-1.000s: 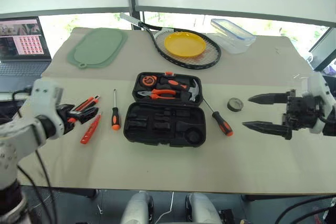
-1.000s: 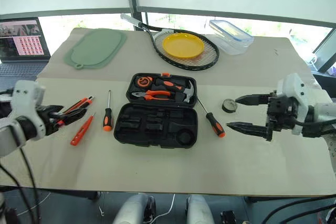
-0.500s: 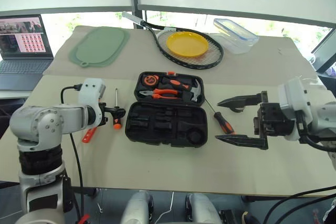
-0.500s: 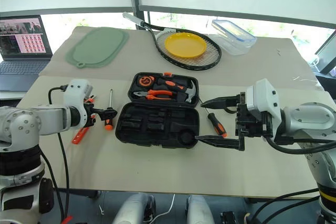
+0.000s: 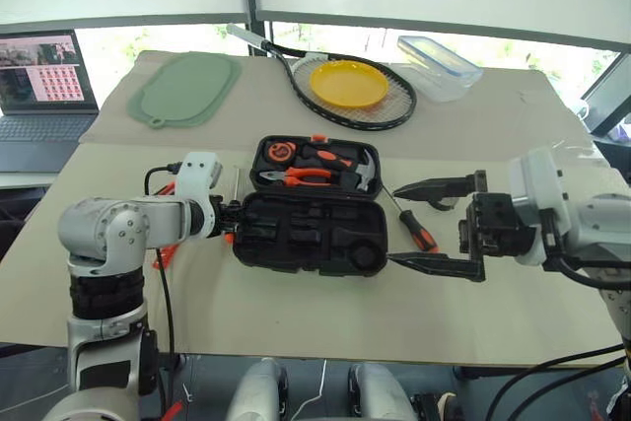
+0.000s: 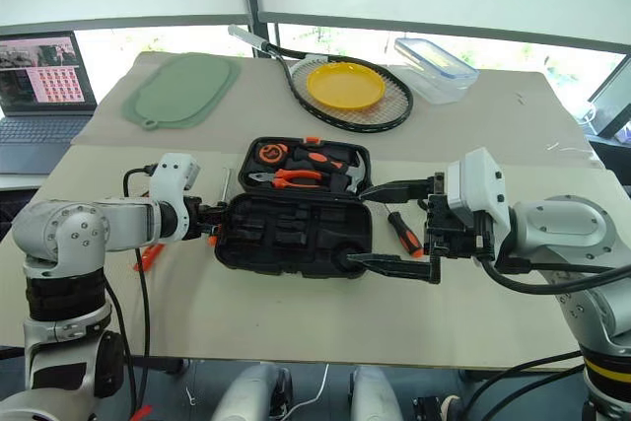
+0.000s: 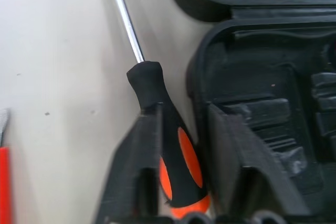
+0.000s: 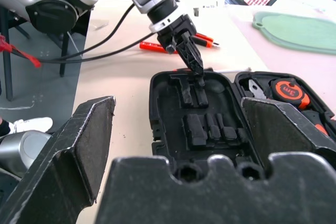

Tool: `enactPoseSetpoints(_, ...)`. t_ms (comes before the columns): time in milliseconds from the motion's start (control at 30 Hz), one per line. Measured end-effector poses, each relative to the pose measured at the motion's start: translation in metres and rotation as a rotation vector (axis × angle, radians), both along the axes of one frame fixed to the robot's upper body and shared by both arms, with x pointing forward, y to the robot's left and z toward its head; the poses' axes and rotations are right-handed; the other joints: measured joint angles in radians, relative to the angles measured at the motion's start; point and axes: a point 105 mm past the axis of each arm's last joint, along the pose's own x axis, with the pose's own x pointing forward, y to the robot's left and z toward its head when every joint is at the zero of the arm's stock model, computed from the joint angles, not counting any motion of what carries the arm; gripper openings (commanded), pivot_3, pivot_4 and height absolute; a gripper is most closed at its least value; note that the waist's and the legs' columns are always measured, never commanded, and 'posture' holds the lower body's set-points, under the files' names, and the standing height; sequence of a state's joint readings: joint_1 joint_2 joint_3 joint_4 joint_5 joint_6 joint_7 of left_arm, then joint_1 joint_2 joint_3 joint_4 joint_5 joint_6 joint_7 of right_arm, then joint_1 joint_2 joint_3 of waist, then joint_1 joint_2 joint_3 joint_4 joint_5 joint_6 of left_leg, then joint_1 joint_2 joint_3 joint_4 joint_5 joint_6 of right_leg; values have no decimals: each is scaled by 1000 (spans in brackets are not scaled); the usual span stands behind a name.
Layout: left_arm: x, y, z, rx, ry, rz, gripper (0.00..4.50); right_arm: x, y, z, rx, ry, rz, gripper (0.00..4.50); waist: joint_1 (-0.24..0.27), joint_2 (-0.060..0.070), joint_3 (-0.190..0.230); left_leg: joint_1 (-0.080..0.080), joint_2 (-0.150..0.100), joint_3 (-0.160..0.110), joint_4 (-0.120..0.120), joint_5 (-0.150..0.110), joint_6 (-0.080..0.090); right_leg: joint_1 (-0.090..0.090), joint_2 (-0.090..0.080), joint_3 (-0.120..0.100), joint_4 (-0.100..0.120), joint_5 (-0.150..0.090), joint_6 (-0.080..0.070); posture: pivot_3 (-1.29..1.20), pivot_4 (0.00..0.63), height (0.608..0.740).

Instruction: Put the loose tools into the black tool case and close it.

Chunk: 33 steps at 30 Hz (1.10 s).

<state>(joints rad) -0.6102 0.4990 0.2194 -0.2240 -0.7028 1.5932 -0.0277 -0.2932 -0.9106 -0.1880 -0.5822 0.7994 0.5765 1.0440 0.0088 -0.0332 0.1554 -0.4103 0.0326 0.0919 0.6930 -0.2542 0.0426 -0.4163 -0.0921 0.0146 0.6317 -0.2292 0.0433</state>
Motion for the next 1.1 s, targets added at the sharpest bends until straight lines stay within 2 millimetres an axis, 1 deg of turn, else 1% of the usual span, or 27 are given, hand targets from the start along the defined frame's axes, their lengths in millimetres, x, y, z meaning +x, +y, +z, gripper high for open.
enactPoseSetpoints(33, 0, 0, 0, 0, 1, 2, 55, 0, 0, 0, 1, 0, -2, 4500, -1, 0, 0, 1, 0, 0, 0, 0, 0, 1, 0, 0, 0, 0, 0, 0, 150, 738)
enactPoseSetpoints(233, 0, 9, -3, 6, 3, 43, 55, 1, 0, 2, 9, -2, -8, 4500, -14, 0, 0, 12, 1, 0, -4, 0, 0, 10, 0, 0, -1, -2, -3, 0, 150, 738)
enactPoseSetpoints(433, 1, 12, 1, -8, 0, 53, 55, 2, 0, 1, 8, 0, -14, 4500, -20, 0, 0, 12, 1, 0, -5, 0, -1, 10, 0, 0, -1, -2, -3, 0, 150, 738)
enactPoseSetpoints(500, 1, 11, 2, -13, 0, 49, 686, 1, 1, 0, 5, 5, -11, 4500, -20, 0, 0, 11, 1, 0, -5, 0, -1, 10, 0, -1, -2, -2, -3, 0, 150, 738)
enactPoseSetpoints(567, 2, 12, 1, -10, -1, 53, 1128, 1, 2, -1, 3, 11, -5, 4500, -19, 0, 0, 11, 1, 0, -5, 0, -1, 10, 0, -1, -2, -2, -3, 0, 150, 738)
enactPoseSetpoints(600, 2, 13, 1, -8, -1, 56, 1552, 2, 3, 0, 2, 10, -4, 4500, -18, 0, 0, 10, 1, 0, -5, 0, -1, 9, 0, -1, -2, -2, -3, 0, 150, 738)
enactPoseSetpoints(633, 2, 14, 1, -5, -1, 59, 1860, 2, 3, 1, 1, 6, -4, 4500, -17, 0, 0, 10, 1, -1, -5, 0, -1, 9, -1, -1, -2, -2, -3, 0, 150, 738)
enactPoseSetpoints(767, 3, 15, 2, -11, 8, 67, 3356, 2, 4, 2, 2, 6, -5, 4500, -12, -1, 1, 8, 1, -1, -5, 0, -1, 8, -1, -1, -3, -2, -3, 0, 150, 738)
enactPoseSetpoints(800, 5, 16, 4, -12, 5, 72, 3763, 3, 4, 1, 3, 10, -5, 4500, -10, -1, 1, 7, 1, -1, -5, 0, -1, 7, -1, -2, -3, -2, -3, 0, 150, 738)
enactPoseSetpoints(833, 6, 18, 7, -9, 0, 80, 4044, 3, 4, 1, 3, 12, -5, 4500, -8, -2, 1, 5, 1, -1, -5, 0, -1, 5, -1, -2, -2, -2, -2, 0, 150, 738)
enactPoseSetpoints(867, 9, 22, 13, -10, -15, 97, 4421, 3, 5, 1, 3, 15, -4, 4500, -6, -2, 1, 4, 0, -1, -5, 1, -1, 3, -1, -2, -2, -2, -2, 0, 150, 738)
enactPoseSetpoints(1000, 16, 33, 29, -6, -59, 156, 4421, 2, 8, 2, 8, 21, 14, 4500, -1, -2, 1, -1, 0, -1, -5, 1, -1, -3, -1, -1, -2, -1, -2, 0, 150, 738)
enactPoseSetpoints(1100, 19, 35, 33, -17, -62, 172, 4421, 2, 12, 4, 5, 26, 34, 4500, 1, -2, 1, -4, 0, -1, -5, 1, -2, -6, -1, -1, -1, -1, -2, 0, 150, 738)
